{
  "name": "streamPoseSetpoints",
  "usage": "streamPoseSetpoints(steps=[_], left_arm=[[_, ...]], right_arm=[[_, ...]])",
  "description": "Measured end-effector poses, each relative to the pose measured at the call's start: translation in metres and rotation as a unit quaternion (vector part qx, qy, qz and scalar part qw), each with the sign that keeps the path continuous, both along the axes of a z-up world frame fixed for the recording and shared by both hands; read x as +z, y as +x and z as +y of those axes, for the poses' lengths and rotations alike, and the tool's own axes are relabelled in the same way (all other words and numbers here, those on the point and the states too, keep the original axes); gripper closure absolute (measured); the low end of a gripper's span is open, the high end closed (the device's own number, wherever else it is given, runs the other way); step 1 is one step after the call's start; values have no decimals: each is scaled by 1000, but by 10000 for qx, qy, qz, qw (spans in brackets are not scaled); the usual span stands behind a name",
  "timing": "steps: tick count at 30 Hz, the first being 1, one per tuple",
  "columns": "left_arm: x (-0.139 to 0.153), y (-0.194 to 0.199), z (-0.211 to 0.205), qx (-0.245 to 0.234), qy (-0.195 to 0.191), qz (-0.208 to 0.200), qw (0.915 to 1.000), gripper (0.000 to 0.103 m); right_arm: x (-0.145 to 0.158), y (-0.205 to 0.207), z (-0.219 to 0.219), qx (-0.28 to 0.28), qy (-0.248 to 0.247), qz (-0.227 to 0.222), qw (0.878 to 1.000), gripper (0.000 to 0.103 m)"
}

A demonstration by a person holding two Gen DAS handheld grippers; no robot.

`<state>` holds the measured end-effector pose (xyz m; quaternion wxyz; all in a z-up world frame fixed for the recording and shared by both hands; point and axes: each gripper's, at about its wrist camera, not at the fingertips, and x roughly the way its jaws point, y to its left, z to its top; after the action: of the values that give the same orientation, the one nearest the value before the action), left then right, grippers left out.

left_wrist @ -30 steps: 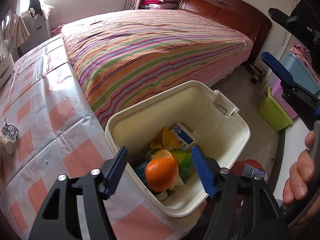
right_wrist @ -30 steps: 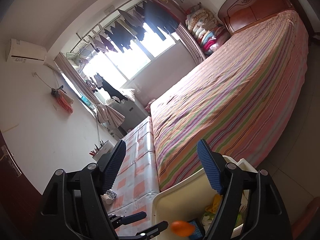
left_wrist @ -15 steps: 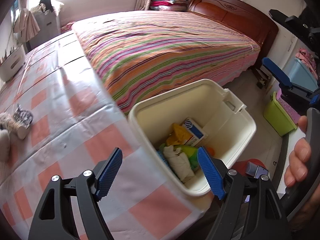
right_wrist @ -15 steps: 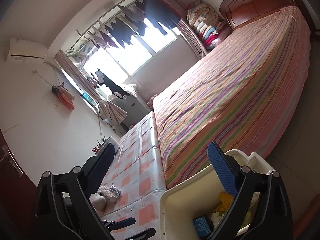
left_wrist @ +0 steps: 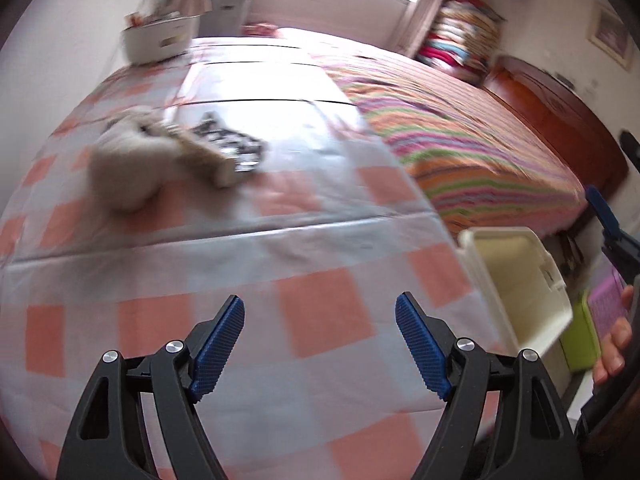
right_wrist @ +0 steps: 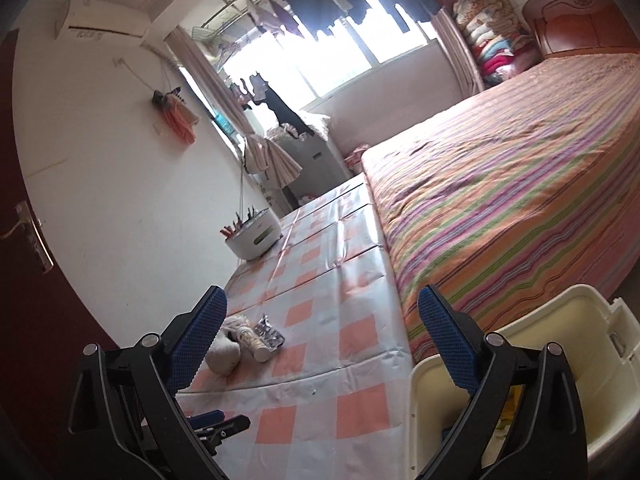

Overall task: Collect trash
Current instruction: 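Return both open tools over the table toward the plush toy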

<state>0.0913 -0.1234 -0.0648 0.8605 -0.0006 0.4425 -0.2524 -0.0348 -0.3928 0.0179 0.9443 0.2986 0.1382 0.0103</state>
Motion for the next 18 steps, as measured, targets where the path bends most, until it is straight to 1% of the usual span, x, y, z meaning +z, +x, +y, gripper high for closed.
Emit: streamPoseSetpoints(steps=[3,6,9,13,18], left_arm=[[-6,14,37,504,-51,14,9987,27],[-11,25,70,885,-54,9,9961,27],[-14,33,95,1195,-170,18,9927,27],[-16,44,120,1455,-288,43,9889,27],[-20,52,136,1597,-373,98,9864,27]], right_arm=[[1,20,25,299,-153,70,9994,8],[-2,41,51,627,-293,172,9975,8],[-6,61,74,915,-424,283,9945,8],[-9,79,89,1196,-520,408,9906,8],[-10,100,107,1500,-662,540,9850,8]])
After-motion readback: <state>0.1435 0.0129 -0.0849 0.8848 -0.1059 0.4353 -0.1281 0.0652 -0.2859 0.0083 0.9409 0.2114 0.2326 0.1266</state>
